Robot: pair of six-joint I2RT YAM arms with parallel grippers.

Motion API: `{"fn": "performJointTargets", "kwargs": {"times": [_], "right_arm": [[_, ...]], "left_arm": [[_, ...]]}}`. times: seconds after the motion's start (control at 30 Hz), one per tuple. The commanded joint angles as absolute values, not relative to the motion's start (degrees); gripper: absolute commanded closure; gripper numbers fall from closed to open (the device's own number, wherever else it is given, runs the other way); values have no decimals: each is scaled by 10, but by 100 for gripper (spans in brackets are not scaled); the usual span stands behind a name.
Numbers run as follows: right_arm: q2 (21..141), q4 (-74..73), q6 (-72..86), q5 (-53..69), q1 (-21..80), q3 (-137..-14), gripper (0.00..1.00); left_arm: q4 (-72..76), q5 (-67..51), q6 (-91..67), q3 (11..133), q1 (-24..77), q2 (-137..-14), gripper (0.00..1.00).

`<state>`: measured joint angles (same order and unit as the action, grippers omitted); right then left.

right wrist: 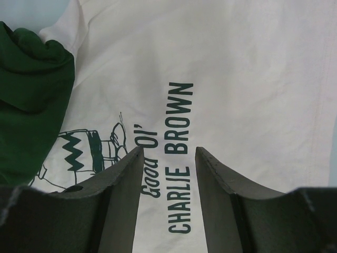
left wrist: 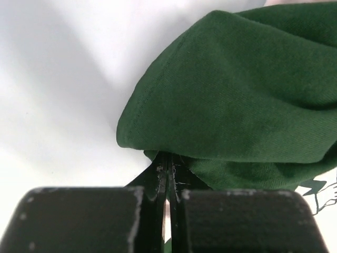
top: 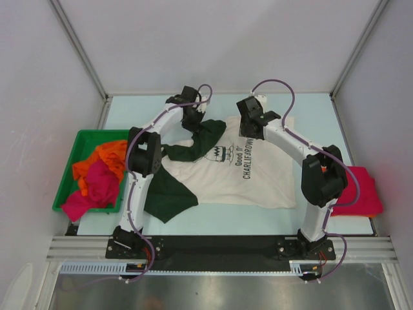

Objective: Fold and stack the t-shirts
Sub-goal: Flatten out the tshirt

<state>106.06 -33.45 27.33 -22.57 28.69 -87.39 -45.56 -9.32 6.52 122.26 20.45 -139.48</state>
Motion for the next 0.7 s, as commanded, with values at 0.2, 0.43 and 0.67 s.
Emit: {"fn": "performJointTargets", "kwargs": {"times": [0.2, 0.43, 0.67], "right_arm": [[1035, -313, 287, -222, 287, -863, 51], [1030, -310, 287, -221, 287, -853, 51], [1026, -309, 287, -221, 286, -841, 51]], "left_arm": [[-417, -55, 59, 1246, 173, -1282, 100], [-420, 18, 53, 1323, 132, -1314, 100], [-382, 154, 89, 1385, 96, -1358, 100]]}}
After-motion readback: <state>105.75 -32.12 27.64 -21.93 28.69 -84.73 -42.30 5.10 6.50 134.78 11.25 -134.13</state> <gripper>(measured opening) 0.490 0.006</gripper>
